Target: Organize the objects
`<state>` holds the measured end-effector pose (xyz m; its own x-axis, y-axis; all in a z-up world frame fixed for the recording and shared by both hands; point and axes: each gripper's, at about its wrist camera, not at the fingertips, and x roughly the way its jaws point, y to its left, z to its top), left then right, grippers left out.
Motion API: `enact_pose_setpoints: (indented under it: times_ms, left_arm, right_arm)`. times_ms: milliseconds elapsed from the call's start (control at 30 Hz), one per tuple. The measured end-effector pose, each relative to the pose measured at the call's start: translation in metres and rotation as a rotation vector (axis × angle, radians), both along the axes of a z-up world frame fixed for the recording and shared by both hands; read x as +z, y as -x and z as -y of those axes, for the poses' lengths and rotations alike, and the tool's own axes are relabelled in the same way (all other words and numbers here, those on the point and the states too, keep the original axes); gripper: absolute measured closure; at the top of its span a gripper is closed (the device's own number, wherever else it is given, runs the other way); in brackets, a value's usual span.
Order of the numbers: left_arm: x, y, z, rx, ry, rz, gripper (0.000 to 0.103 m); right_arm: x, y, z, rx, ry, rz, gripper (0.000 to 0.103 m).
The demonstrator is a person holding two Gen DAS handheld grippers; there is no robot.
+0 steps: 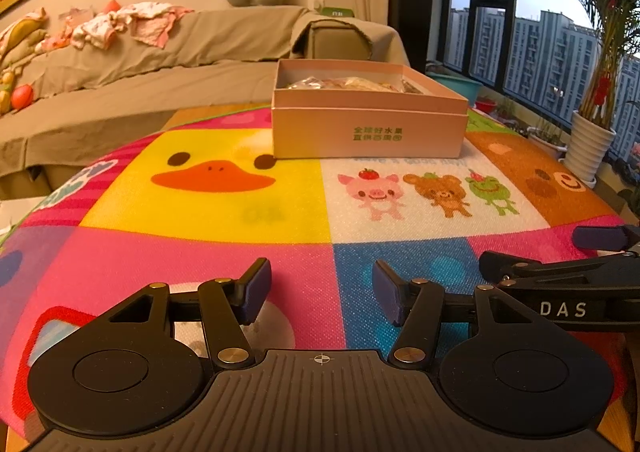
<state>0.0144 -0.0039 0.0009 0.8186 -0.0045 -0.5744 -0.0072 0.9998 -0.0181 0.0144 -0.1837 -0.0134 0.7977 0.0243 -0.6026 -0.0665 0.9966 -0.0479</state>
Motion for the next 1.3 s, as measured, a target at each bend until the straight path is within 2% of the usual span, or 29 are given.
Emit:
enact_pose_setpoints:
  times_ms: [100,1300]
  left_arm:
    - [0.0001,0.0000,0.0000,0.000,0.000,0.000,0.042]
    - [0.0005,0.0011,0.0012,0.000,-0.020,-0.001,0.042]
  right_arm:
    - [0.0000,-0.0025,0.0067,0.001,-0.042,-0.014,0.000]
    - [0.0010,-0.0021,0.0067,-0.002,-0.045,-0.015,0.000]
